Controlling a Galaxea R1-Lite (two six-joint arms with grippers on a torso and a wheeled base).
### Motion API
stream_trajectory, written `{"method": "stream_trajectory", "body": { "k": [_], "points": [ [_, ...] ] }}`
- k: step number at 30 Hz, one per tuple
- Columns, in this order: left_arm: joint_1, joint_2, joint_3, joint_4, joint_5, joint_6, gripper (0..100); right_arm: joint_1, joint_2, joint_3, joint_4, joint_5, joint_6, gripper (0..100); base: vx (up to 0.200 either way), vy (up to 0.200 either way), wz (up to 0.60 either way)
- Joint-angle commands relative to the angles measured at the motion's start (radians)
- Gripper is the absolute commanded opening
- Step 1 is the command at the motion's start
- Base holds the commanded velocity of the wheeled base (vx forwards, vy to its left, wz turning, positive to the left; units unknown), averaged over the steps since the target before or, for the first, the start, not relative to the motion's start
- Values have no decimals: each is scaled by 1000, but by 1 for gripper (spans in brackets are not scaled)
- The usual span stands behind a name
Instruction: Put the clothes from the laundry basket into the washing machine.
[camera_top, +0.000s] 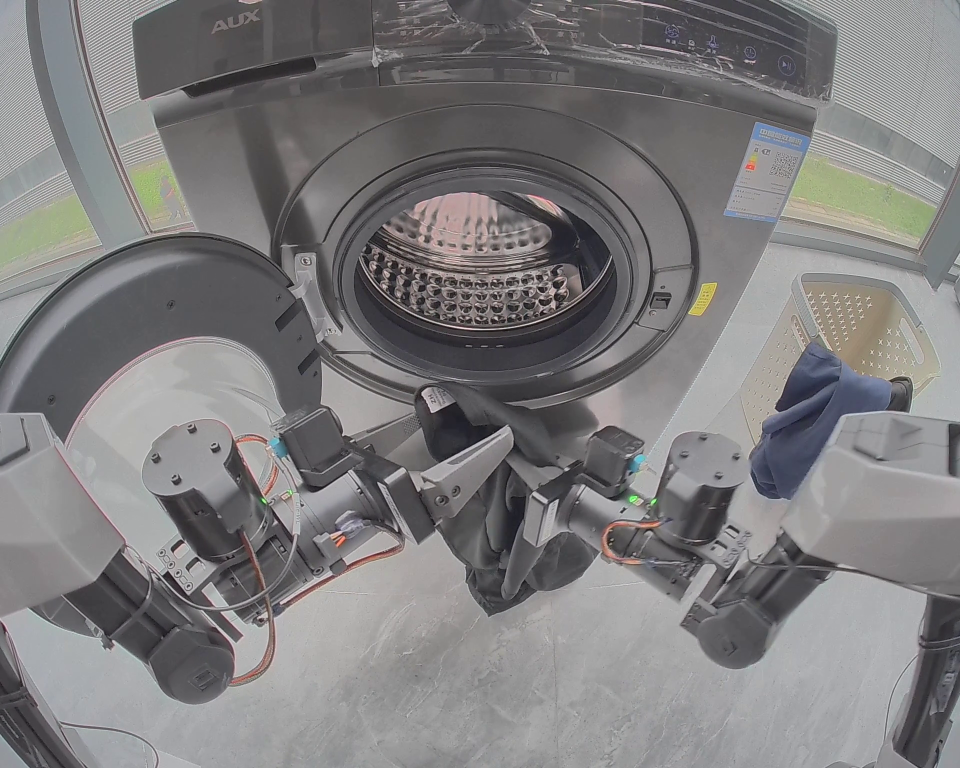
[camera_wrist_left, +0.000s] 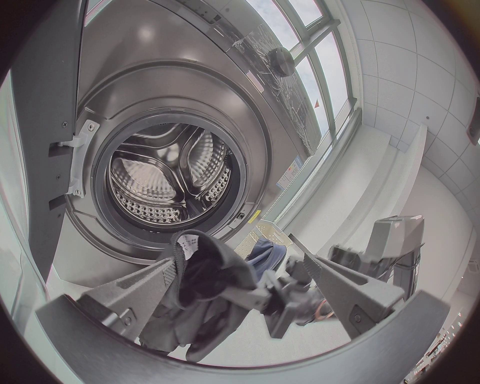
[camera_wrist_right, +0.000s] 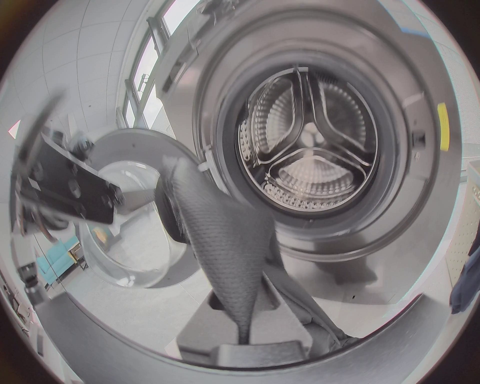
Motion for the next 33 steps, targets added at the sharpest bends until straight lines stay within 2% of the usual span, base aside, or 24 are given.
{"method": "stream_trajectory", "body": {
  "k": [1,4,8,11,13,16,18,19,21,28,30,33],
  "points": [
    [1,-36,18,0,3,0,100,10,-296,155,32,-17,15,0,0,0,0],
    [-2,-57,18,0,3,-3,100,8,-330,187,28,-17,27,0,0,0,0],
    [-3,-68,34,0,1,-4,100,8,-342,258,0,-17,82,0,0,0,0],
    [-2,-68,37,0,-2,-7,100,2,-336,279,-32,-18,93,0,0,0,0],
    [-3,-71,38,0,0,-15,100,2,-335,278,-35,-25,90,0,0,0,0],
    [1,-71,40,0,3,-27,100,-1,-333,267,-34,-57,92,0,0,0,0],
    [1,-71,49,0,3,-26,100,-3,-332,259,-35,-64,92,0,0,0,0],
    [1,-86,90,0,1,-26,100,-4,-332,241,-34,-86,95,0,0,0,0],
    [0,-91,126,0,1,-26,100,-7,-329,224,-34,-101,96,0,0,0,0],
    [-8,-68,170,2,0,-20,100,-15,-318,199,-34,-104,98,0,0,0,0],
    [-10,-31,176,2,0,-6,100,-13,-315,189,-34,-106,99,0,0,0,0],
    [-11,44,178,2,0,52,100,-6,-316,181,-34,-106,115,0,0,0,0]
  ]
}}
